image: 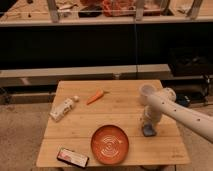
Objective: Wipe the white sponge on the table
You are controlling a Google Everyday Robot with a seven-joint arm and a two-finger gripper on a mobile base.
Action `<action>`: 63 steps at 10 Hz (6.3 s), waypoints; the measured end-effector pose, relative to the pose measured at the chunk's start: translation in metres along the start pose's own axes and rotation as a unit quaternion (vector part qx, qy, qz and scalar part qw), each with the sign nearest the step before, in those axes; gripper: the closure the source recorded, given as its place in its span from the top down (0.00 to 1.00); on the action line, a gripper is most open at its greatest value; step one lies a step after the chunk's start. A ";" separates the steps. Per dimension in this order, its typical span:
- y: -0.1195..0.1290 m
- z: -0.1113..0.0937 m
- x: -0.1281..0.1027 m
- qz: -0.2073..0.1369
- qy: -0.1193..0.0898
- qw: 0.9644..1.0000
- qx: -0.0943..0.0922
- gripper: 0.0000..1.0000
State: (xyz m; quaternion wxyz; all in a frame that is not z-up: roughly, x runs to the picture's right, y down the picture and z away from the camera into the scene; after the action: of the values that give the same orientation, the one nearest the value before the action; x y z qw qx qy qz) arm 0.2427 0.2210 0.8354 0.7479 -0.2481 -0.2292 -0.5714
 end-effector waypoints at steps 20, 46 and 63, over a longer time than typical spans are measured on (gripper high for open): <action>0.120 -0.017 -0.080 0.100 0.002 0.995 -0.014 0.00; -0.004 -0.006 -0.113 -0.082 -0.019 0.996 -0.017 0.00; 0.116 -0.007 -0.028 0.087 0.010 0.996 0.008 0.00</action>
State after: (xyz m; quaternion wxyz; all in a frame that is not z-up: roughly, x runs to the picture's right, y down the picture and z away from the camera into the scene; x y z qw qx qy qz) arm 0.3490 0.2630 0.7999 0.7992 -0.2556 -0.2035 -0.5046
